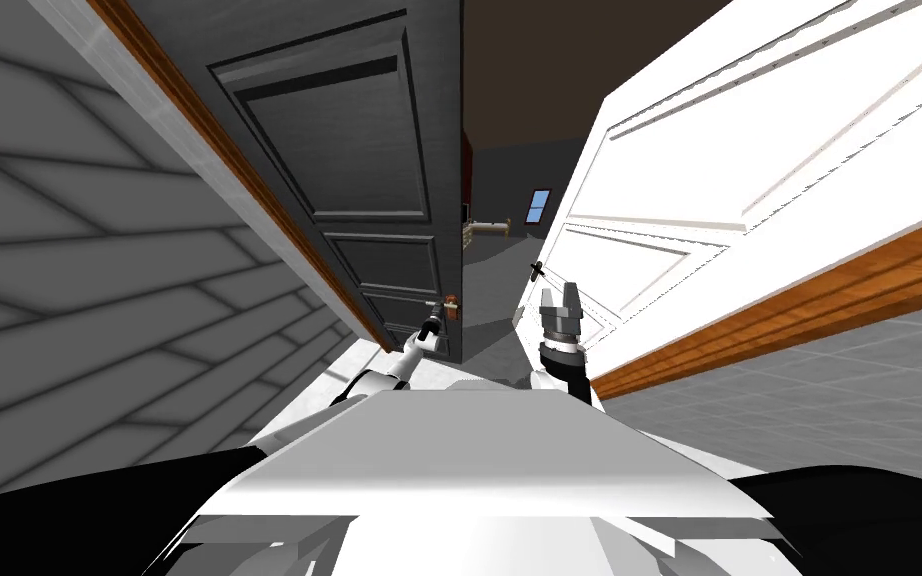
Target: Push the door open
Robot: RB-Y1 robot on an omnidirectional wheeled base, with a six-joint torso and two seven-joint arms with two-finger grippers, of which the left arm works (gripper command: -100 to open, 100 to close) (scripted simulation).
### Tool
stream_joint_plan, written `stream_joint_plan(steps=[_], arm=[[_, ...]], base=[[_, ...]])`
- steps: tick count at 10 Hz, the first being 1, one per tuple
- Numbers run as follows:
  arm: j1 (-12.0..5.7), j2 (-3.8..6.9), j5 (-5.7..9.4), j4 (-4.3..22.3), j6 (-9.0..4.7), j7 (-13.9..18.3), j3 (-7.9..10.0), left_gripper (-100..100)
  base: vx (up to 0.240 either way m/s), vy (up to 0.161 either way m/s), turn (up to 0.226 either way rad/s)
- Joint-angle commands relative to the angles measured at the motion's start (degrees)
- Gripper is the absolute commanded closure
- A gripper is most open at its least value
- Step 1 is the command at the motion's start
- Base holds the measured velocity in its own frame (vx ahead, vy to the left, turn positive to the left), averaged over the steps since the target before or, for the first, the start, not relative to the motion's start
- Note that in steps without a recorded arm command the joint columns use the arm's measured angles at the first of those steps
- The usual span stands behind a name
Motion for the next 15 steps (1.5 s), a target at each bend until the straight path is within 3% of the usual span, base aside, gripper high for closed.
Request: stream_joint_plan(steps=[1,3,6,14,15], arm=[[-0.78,1.56,0.44,0.89,-0.88,0.09,1.29,100],[-0.75,2.12,0.74,1.0,-0.85,-0.27,2.36,100],[-0.75,2.12,0.74,1.0,-0.85,-0.27,2.36,100],[-0.62,4.15,2.31,1.54,-0.7,-2.22,8.07,100],[-0.62,4.15,2.31,1.54,-0.7,-2.22,8.07,100]], base=[[0.147,-0.081,0.042],[0.166,-0.126,0.051],[0.054,-0.037,0.012],[0.145,-0.137,0.077],[0.128,-0.11,0.047]])
